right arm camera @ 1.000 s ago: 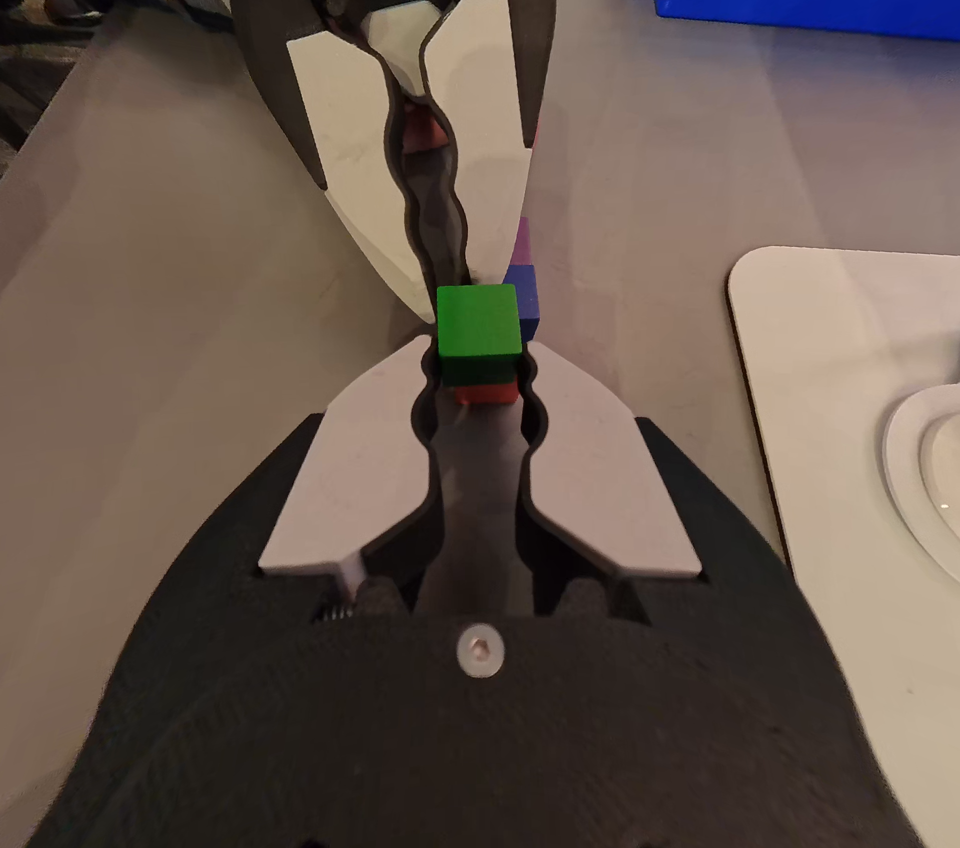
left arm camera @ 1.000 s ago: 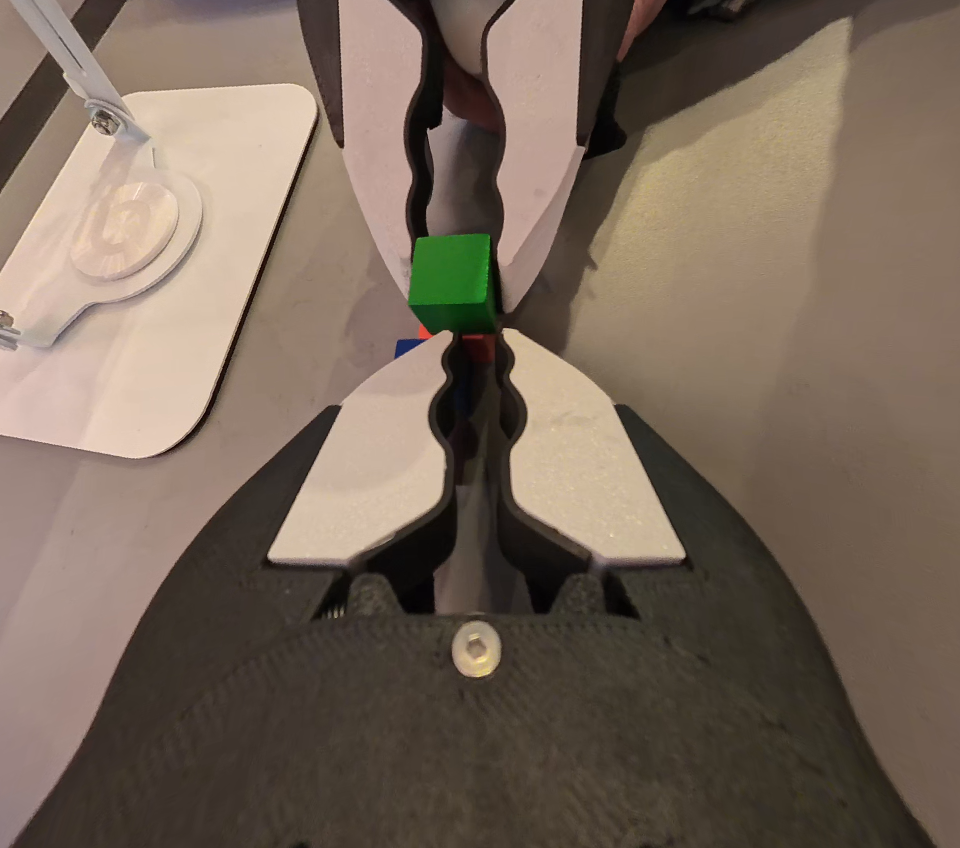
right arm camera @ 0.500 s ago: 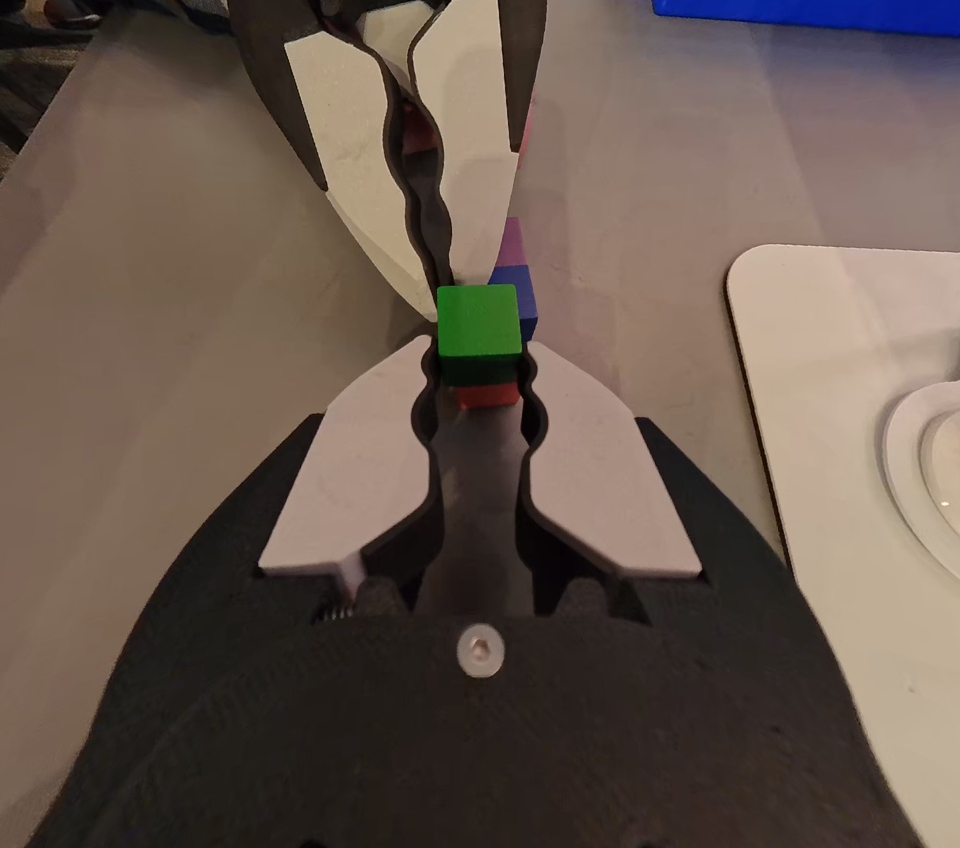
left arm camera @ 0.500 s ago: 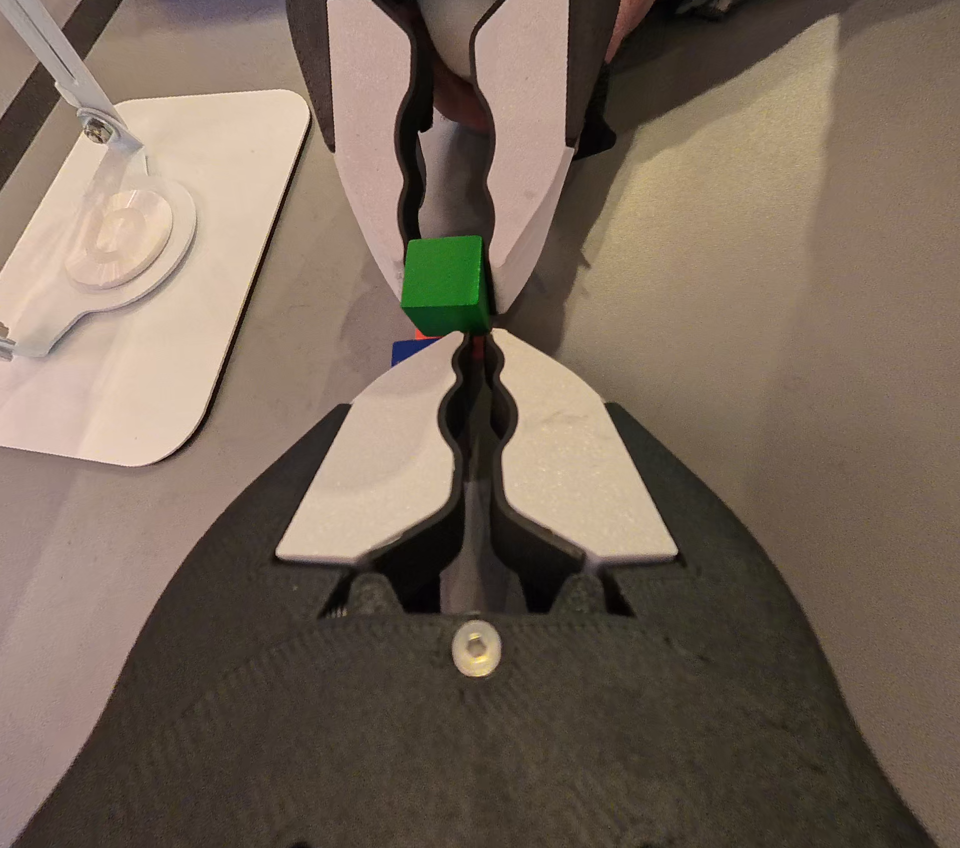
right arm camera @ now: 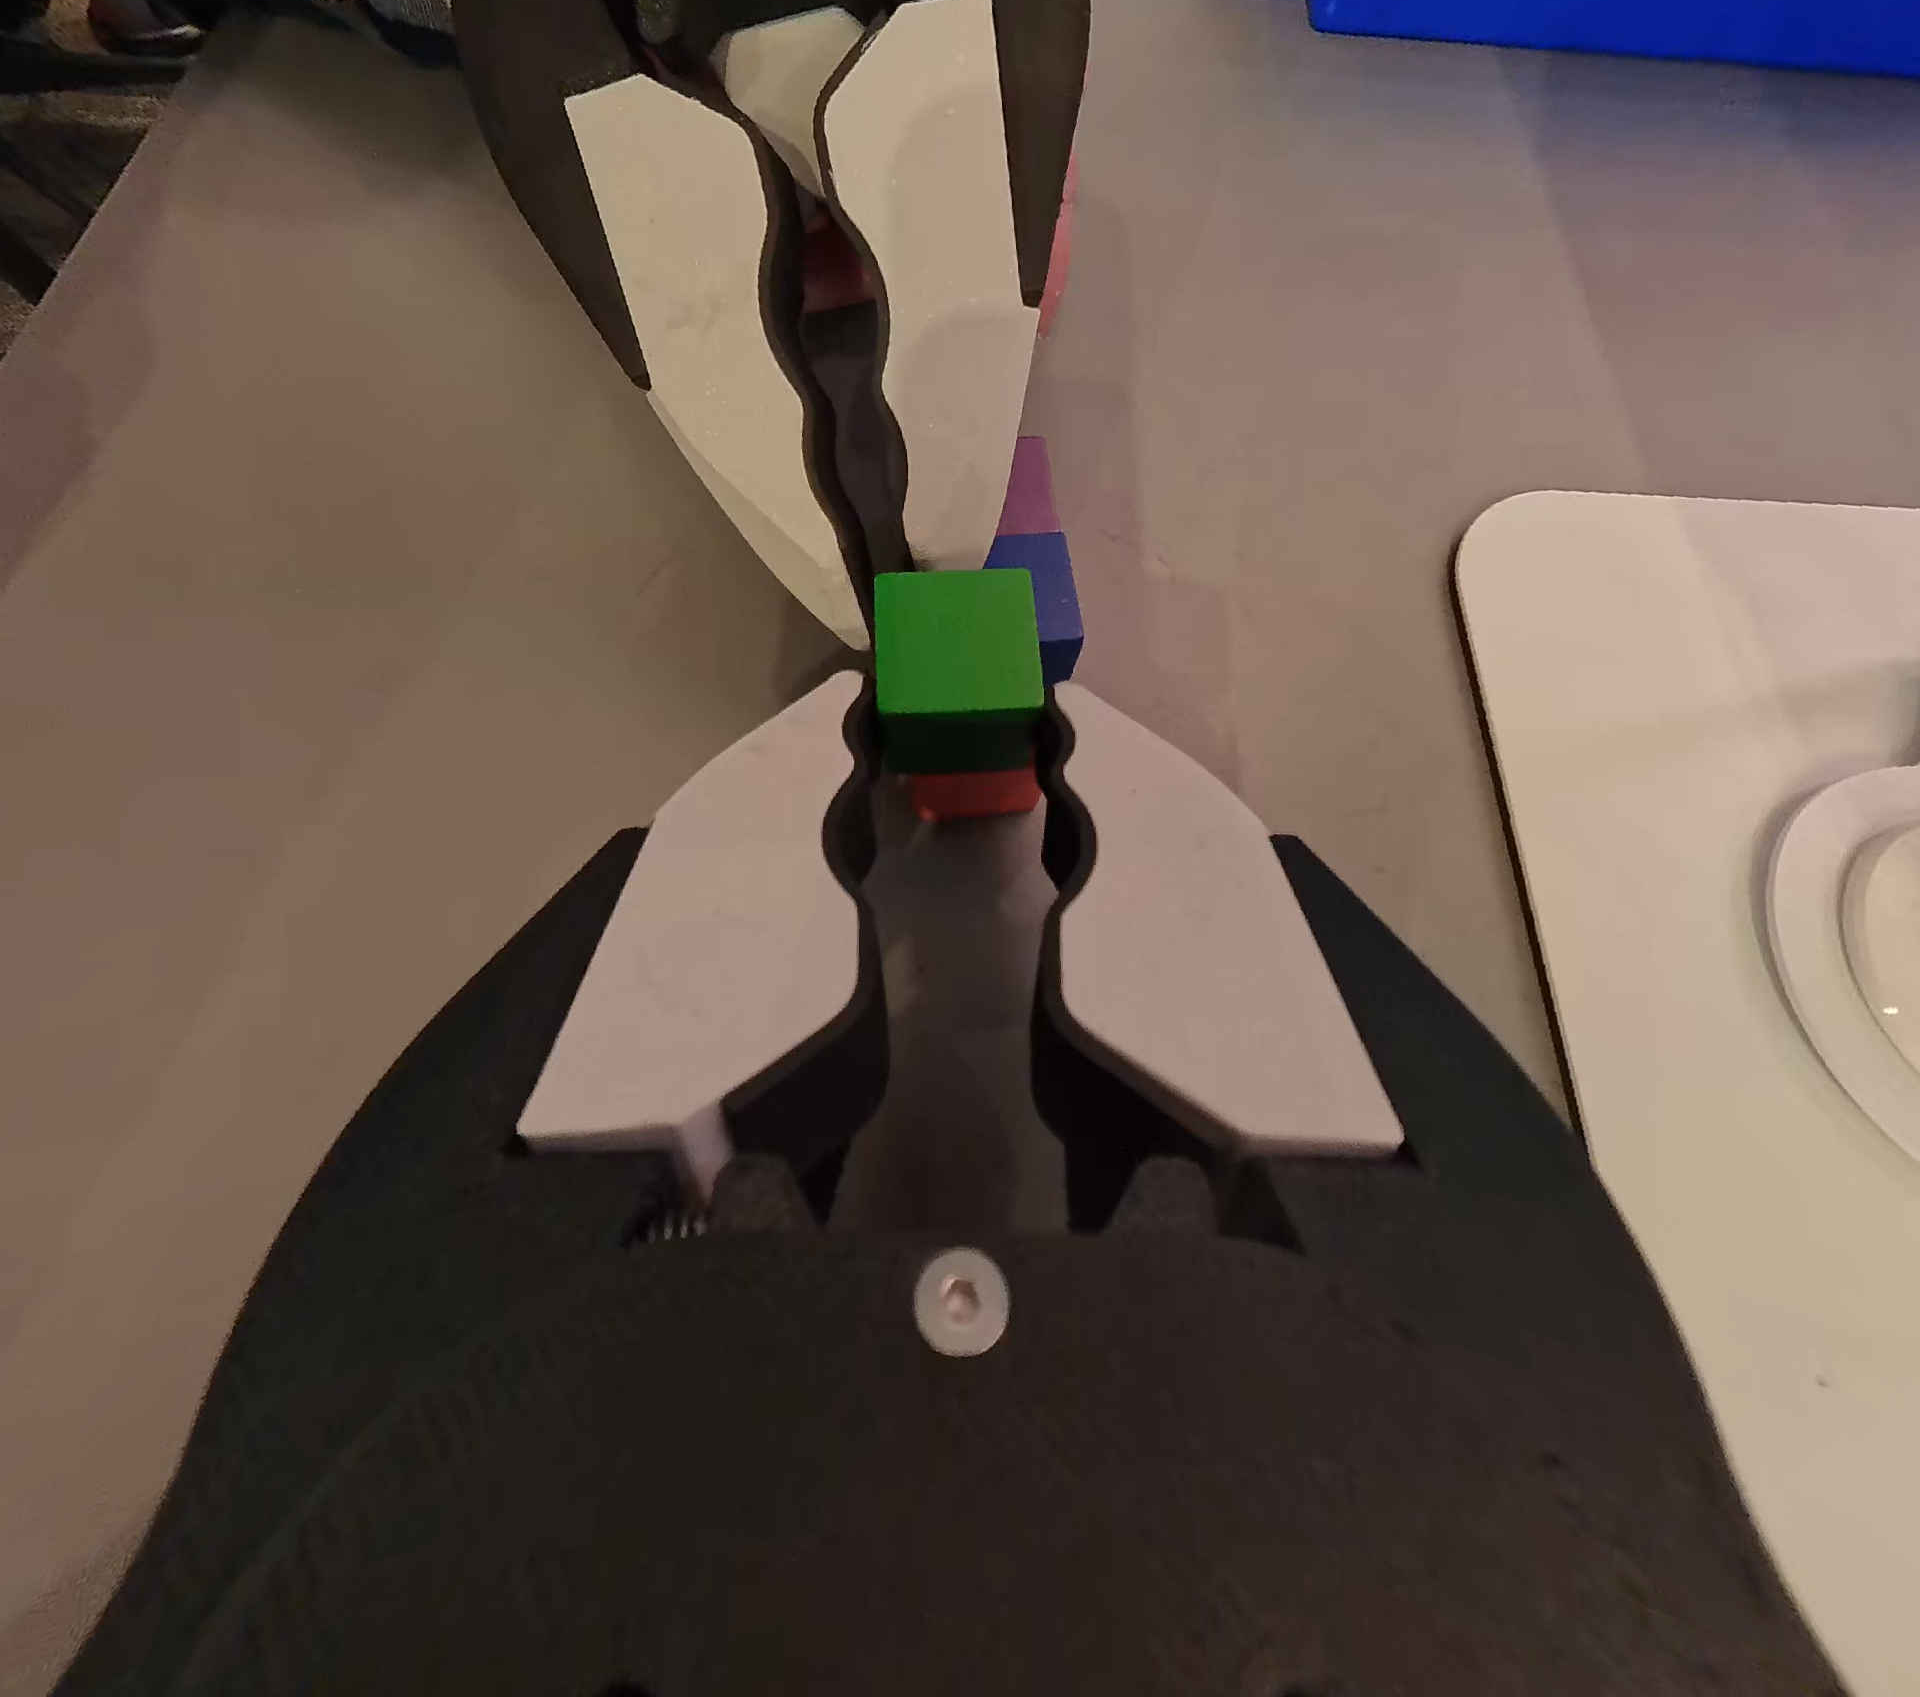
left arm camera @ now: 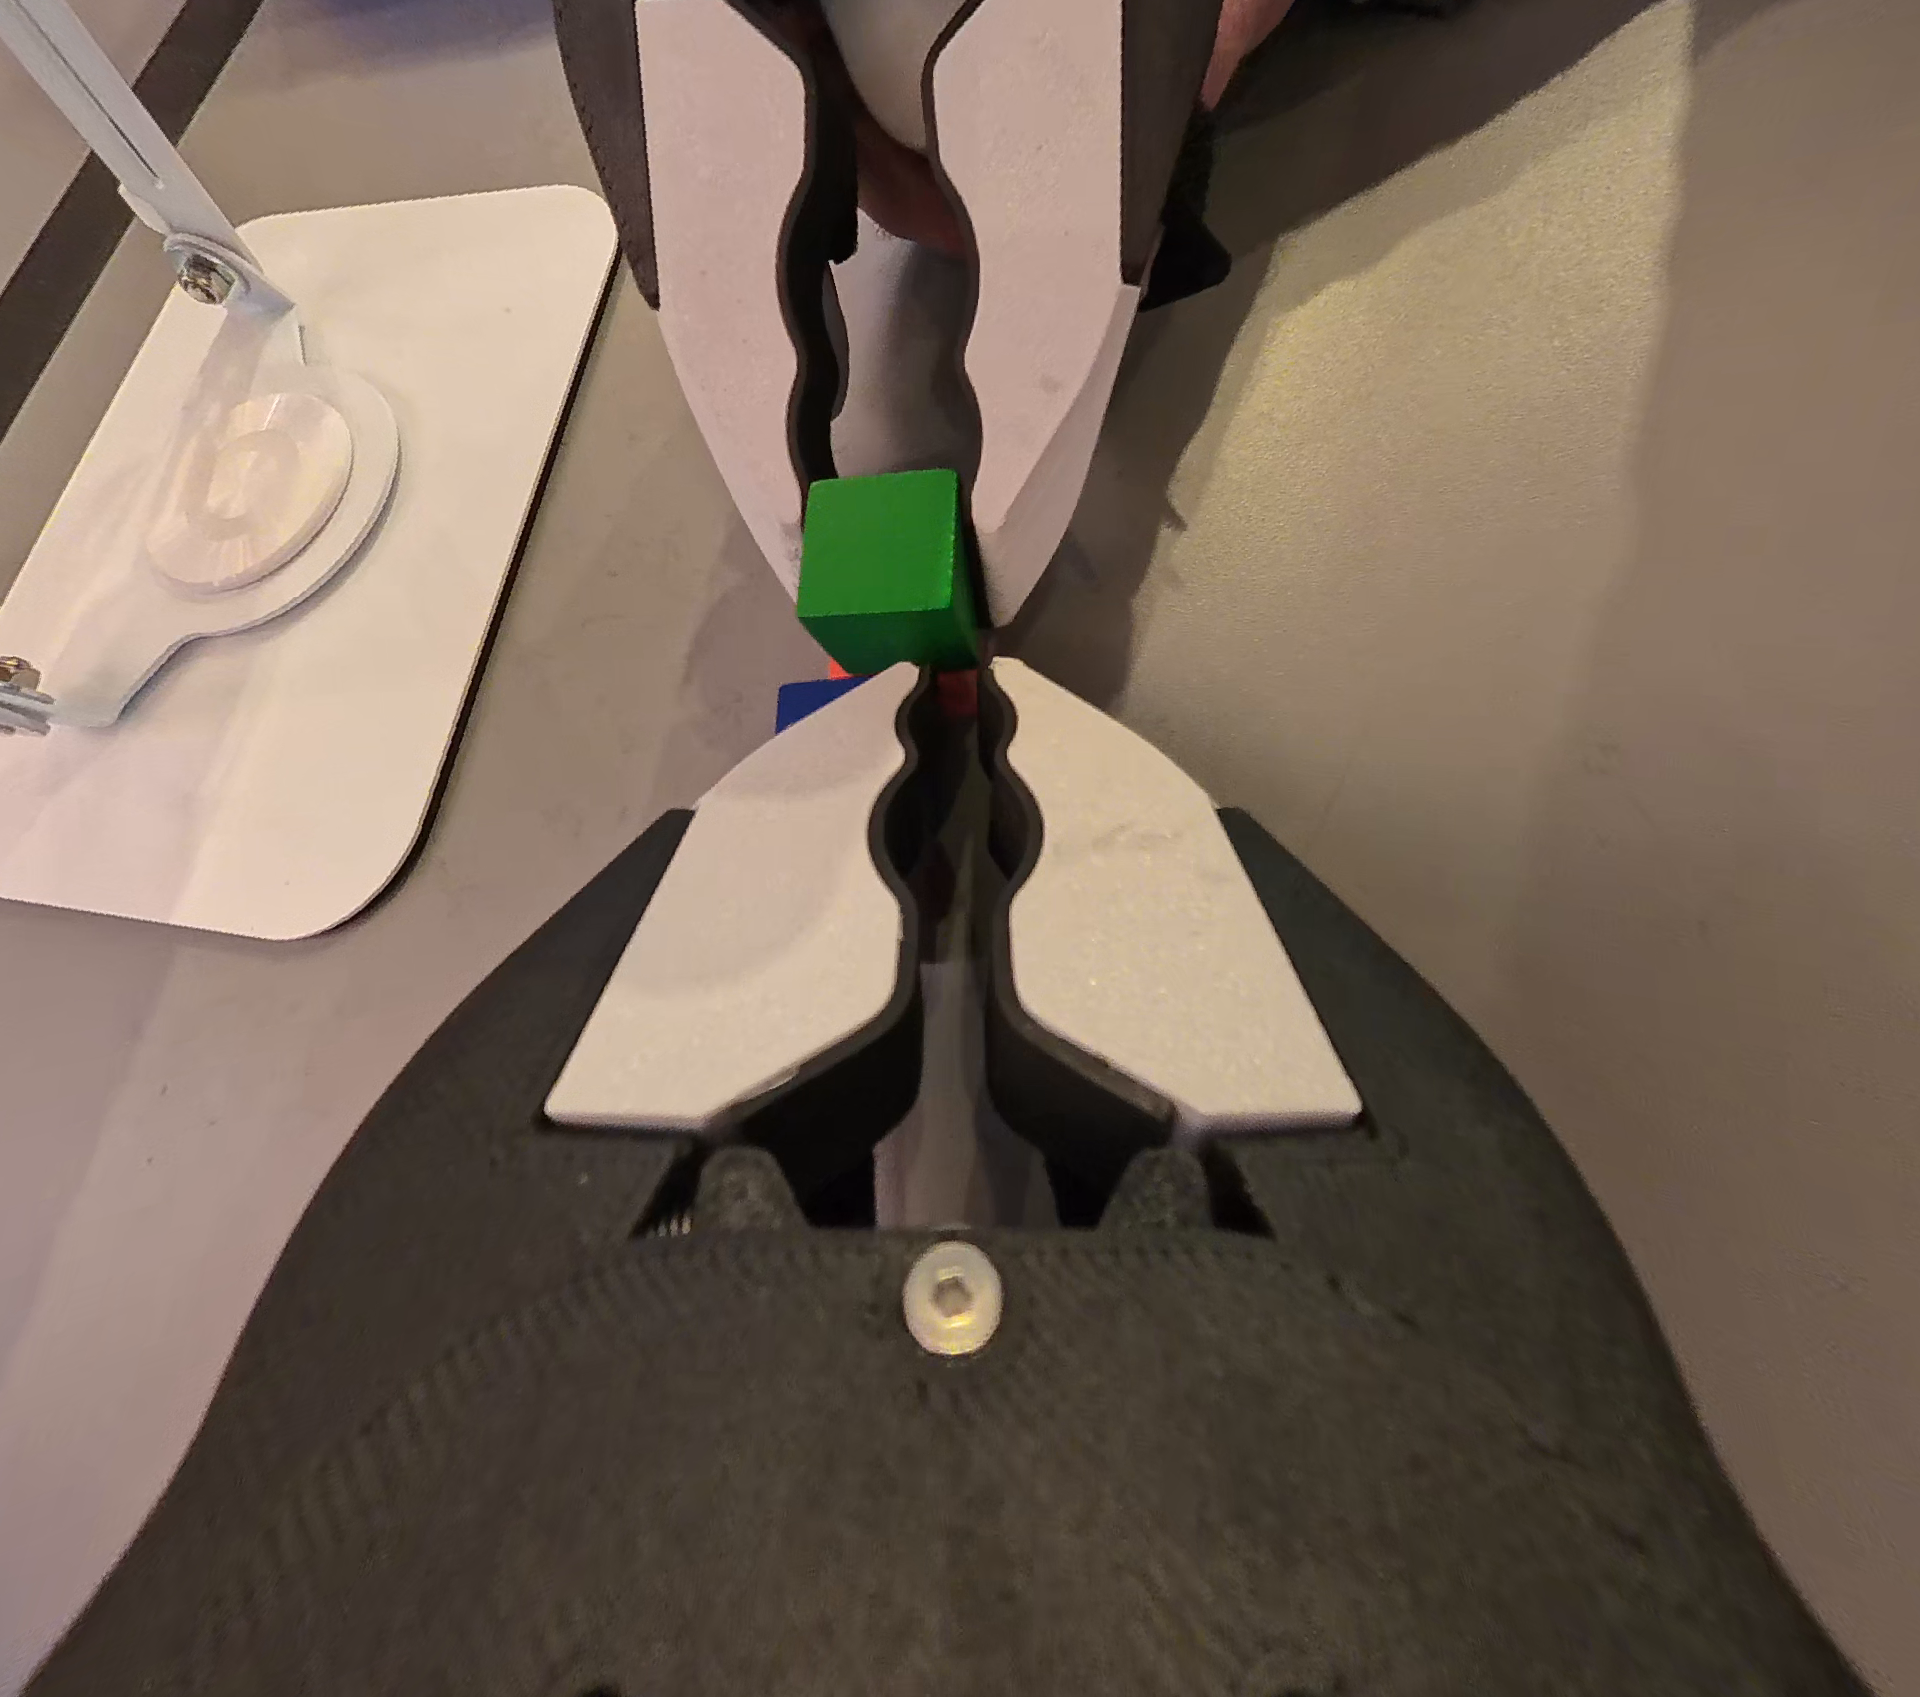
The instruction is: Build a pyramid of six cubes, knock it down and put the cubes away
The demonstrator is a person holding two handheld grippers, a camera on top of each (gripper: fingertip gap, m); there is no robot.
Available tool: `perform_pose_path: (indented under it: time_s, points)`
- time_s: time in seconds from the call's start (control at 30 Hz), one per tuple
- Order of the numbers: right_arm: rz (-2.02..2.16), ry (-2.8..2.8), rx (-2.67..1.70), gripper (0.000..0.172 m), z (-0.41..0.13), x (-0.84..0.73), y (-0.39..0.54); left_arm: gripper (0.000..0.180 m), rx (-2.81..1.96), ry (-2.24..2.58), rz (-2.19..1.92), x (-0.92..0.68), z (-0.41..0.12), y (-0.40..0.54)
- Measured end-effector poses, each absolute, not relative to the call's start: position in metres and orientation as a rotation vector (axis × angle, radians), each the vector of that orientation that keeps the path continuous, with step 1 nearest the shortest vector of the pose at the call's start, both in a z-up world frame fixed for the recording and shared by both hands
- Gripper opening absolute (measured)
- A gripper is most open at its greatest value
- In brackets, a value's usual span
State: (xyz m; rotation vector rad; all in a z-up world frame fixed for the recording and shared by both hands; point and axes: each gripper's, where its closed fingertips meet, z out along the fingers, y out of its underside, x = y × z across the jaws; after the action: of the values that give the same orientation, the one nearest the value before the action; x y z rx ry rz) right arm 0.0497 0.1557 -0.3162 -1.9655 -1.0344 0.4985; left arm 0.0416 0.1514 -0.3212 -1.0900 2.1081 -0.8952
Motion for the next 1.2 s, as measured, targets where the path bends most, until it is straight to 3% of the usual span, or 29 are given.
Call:
perform_pose_path:
  time_s: [0.3,0.47,0.57,0.73,1.07,1.2]
  points:
    - [0.502,-1.023,-1.967,0.028,-0.316,0.051,0.157,0.009,-1.107,2.092,-0.870,0.045,-0.322,0.154]
    - [0.549,-1.036,-1.953,0.028,-0.314,0.052,0.157,0.000,-1.070,2.126,-0.804,0.048,-0.328,0.153]
    - [0.534,-1.072,-1.943,0.028,-0.316,0.050,0.157,0.028,-1.139,2.107,-0.825,0.048,-0.324,0.162]
    - [0.552,-1.086,-1.958,0.028,-0.318,0.049,0.162,0.042,-1.198,2.012,-0.926,0.034,-0.296,0.189]
    - [0.553,-1.069,-1.956,0.028,-0.316,0.057,0.168,0.049,-1.221,2.051,-0.840,0.031,-0.307,0.198]
    - [0.544,-1.019,-1.901,0.028,-0.293,0.061,0.174,0.048,-1.241,1.999,-0.879,0.027,-0.299,0.205]
